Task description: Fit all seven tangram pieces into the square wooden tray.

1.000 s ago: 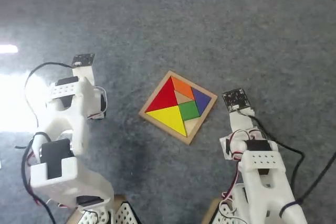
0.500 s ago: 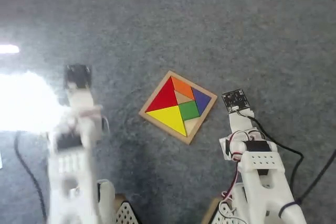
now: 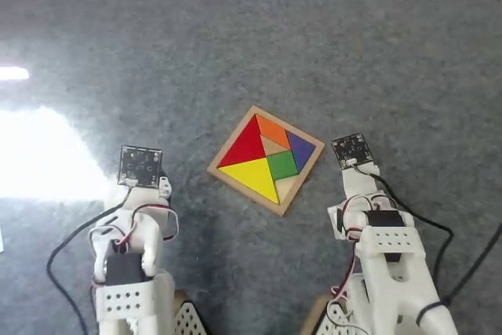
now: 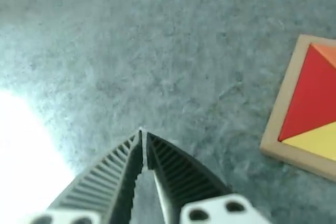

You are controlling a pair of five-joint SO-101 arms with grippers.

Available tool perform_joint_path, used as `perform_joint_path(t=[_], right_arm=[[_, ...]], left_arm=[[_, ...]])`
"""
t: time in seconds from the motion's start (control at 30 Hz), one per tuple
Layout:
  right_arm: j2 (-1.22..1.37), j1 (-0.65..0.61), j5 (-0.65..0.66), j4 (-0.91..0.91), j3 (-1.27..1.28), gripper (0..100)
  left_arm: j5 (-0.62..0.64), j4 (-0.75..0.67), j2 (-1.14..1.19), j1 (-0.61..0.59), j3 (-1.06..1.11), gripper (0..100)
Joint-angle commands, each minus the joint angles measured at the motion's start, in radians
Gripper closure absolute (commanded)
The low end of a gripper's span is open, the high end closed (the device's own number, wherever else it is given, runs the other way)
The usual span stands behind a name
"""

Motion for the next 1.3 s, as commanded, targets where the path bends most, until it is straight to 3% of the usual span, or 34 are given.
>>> perform_joint_path(t=[0.0,0.13,0.43,1.27], right_arm=[[-0.024,0.015,0.014,-0.016,-0.005,76.8],[-0.024,0.015,0.014,-0.016,-0.005,76.8],[-0.024,0.012,0.012,-0.022,-0.005,76.8],[-0.024,0.008,0.012,-0.036,-0.003,76.8]], left_arm=[[-0.006,0.158,0.009,0.005,-0.010,99],[-0.009,0.368,-0.014,0.006,-0.030,99],[-0.005,0.463,-0.138,0.005,-0.018,99],[-0.006,0.471,-0.155,0.005,-0.018,99]])
